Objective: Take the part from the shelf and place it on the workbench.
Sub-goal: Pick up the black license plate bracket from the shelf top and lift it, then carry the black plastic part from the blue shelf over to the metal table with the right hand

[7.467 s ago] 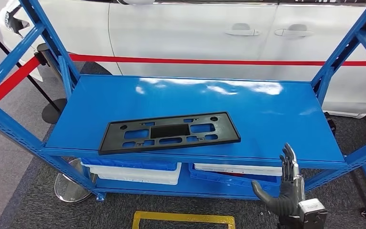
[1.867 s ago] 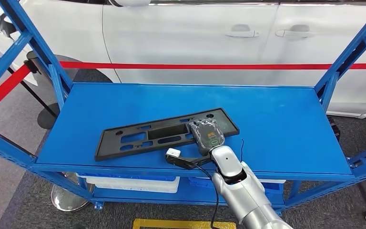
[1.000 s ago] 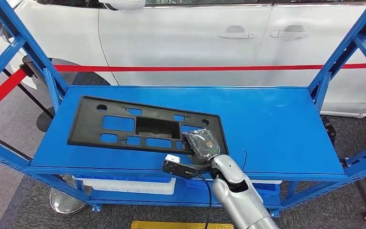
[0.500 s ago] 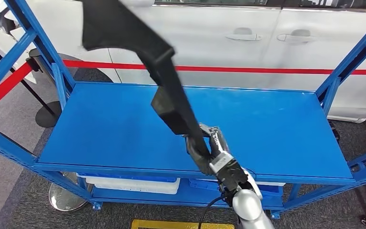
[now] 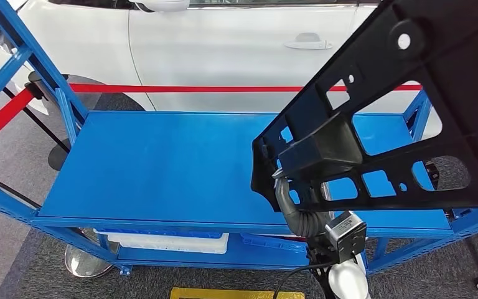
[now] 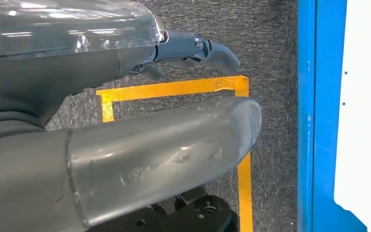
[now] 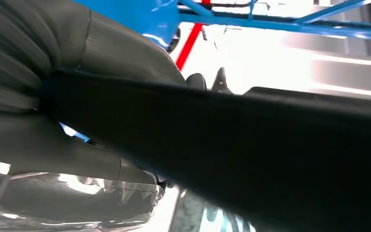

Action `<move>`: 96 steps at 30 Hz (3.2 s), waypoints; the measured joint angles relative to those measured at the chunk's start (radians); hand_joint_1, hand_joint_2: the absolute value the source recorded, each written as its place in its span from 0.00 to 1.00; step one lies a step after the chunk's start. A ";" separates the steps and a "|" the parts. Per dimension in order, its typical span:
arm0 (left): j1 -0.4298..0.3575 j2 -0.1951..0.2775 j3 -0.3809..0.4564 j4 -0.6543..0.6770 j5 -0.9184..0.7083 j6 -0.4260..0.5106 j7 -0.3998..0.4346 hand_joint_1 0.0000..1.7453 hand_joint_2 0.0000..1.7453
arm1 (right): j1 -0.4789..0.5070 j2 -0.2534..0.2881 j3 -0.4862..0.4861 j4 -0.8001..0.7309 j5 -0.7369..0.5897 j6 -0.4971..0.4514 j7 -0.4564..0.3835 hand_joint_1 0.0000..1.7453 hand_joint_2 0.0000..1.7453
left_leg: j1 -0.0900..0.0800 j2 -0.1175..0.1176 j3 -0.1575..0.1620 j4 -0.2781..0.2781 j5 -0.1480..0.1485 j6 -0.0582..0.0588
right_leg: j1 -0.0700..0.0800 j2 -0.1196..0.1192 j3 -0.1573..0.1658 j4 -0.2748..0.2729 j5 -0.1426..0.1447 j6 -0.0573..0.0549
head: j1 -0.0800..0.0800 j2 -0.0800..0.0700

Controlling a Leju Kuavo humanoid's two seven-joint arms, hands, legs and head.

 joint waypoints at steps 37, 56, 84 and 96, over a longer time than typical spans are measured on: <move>0.006 -0.030 0.050 -0.026 0.012 0.002 0.013 0.00 0.00 | 0.292 -0.010 0.016 -0.113 0.099 -0.060 -0.077 1.00 1.00 | -0.016 0.000 0.206 -0.255 0.024 0.035 | 0.001 -0.008 -0.054 0.007 0.066 0.032 | 0.001 0.000; 0.013 -0.027 0.053 -0.036 -0.017 -0.026 0.020 0.00 0.00 | 0.318 -0.008 0.012 -0.142 0.103 -0.008 -0.100 1.00 1.00 | -0.008 0.009 0.054 -0.180 0.071 0.008 | -0.010 -0.006 0.056 -0.016 -0.027 0.008 | 0.011 0.000; 0.013 -0.018 0.055 -0.042 -0.059 -0.045 0.040 0.00 0.00 | 0.417 0.003 -0.012 -0.162 0.091 0.030 -0.152 1.00 1.00 | -0.013 0.015 0.071 -0.231 0.140 0.023 | -0.005 -0.005 0.106 -0.019 -0.069 0.026 | 0.011 0.000; -0.067 -0.170 0.022 -0.044 -0.130 0.110 0.135 0.00 0.00 | 0.460 0.075 -0.030 -0.252 0.161 0.058 -0.077 1.00 1.00 | -0.012 0.009 0.216 -0.224 0.019 0.022 | 0.005 -0.019 -0.035 0.001 0.044 0.010 | -0.001 0.000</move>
